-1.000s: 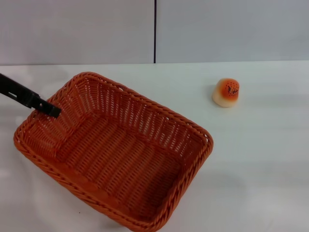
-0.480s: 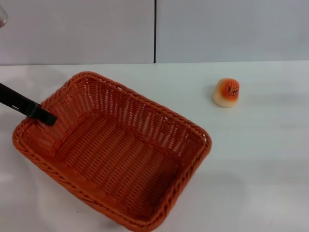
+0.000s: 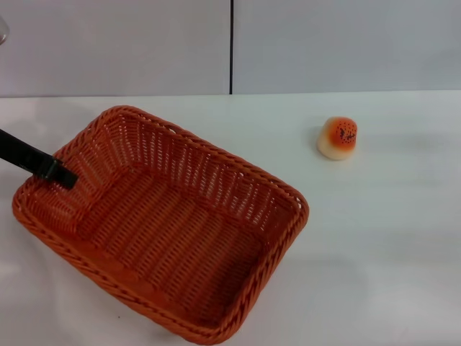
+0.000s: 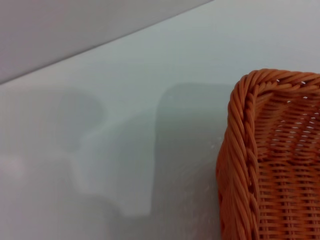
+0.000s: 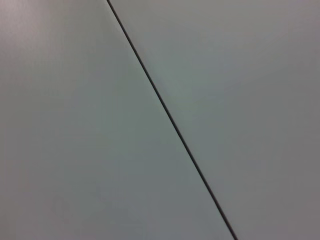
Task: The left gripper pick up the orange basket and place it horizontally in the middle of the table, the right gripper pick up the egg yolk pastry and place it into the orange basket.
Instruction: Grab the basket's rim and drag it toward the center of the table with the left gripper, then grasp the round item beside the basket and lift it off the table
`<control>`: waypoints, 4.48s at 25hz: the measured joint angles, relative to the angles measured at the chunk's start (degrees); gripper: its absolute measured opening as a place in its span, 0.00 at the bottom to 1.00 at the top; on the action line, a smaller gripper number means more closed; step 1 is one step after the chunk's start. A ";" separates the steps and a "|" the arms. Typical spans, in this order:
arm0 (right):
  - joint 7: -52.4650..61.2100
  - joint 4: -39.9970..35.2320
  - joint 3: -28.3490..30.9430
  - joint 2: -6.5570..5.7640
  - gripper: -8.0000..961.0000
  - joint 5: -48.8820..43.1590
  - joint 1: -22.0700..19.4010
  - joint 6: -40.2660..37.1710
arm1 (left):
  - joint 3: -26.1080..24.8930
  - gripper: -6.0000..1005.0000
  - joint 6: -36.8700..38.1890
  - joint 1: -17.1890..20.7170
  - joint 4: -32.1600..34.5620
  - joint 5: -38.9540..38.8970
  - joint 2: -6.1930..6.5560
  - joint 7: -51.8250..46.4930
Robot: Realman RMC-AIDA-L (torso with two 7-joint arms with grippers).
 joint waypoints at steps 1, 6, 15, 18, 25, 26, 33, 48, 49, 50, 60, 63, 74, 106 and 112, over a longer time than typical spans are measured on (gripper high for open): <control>0.00 0.01 -0.17 -0.02 0.53 -0.02 0.16 0.27 | 0.02 0.15 0.24 0.00 0.24 -0.04 -0.07 -0.49; 0.00 -0.14 -0.66 -0.17 0.53 -0.05 0.99 1.02 | 0.09 0.15 1.93 0.46 3.56 -0.07 -1.39 -0.95; 0.00 -0.25 -0.80 -0.10 0.52 -0.06 1.36 1.06 | -2.45 0.15 3.81 0.61 4.95 -0.46 -1.70 -4.18; -0.01 -0.25 -0.84 -0.02 0.52 -0.06 1.37 0.93 | -5.87 0.15 6.82 0.43 4.77 -0.87 -0.73 -4.46; 0.02 0.00 -1.26 0.02 0.51 -0.06 1.45 1.13 | -12.31 0.15 12.84 0.26 4.42 -5.58 1.98 -5.47; 0.03 0.01 -1.30 0.02 0.51 -0.06 1.45 1.15 | -13.26 0.15 13.13 0.38 4.38 -6.41 2.13 -6.10; 0.06 0.16 -1.49 0.10 0.51 -0.06 1.80 1.28 | -21.02 0.15 13.12 1.04 0.49 -11.47 2.88 -8.41; 0.09 0.08 -1.51 -0.10 0.50 -0.05 1.84 4.58 | -19.65 0.15 0.80 8.59 -2.87 -17.88 -2.62 -10.98; 0.09 -0.11 -1.51 -0.16 0.50 -0.05 1.92 5.11 | -18.34 0.15 -1.27 9.74 -3.93 -19.58 -2.50 -10.87; 0.09 -0.24 -1.50 -0.18 0.50 -0.05 2.00 5.54 | -17.26 0.15 -2.72 10.61 -4.44 -20.76 -2.40 -10.79; -0.18 -0.49 -0.99 -0.97 0.49 -0.05 4.42 8.30 | -12.27 0.15 -5.74 13.41 -4.48 -23.44 -2.42 -10.75; -0.17 -0.55 -0.67 -1.12 0.49 -0.01 4.83 8.45 | -11.29 0.15 -5.73 13.40 -4.46 -23.46 -2.50 -10.74; -0.41 -2.33 0.19 -1.29 0.48 0.35 5.28 9.51 | -8.53 0.15 -4.93 12.78 -3.88 -24.27 -2.23 -11.38; 0.47 -4.73 -0.19 -0.81 0.46 0.41 4.67 10.25 | -13.76 0.67 13.80 13.87 0.04 -29.10 1.99 -7.53; 13.49 -12.10 -0.83 -1.15 0.46 -8.50 3.22 16.41 | -19.11 0.67 13.77 14.01 -2.93 -38.07 3.04 1.73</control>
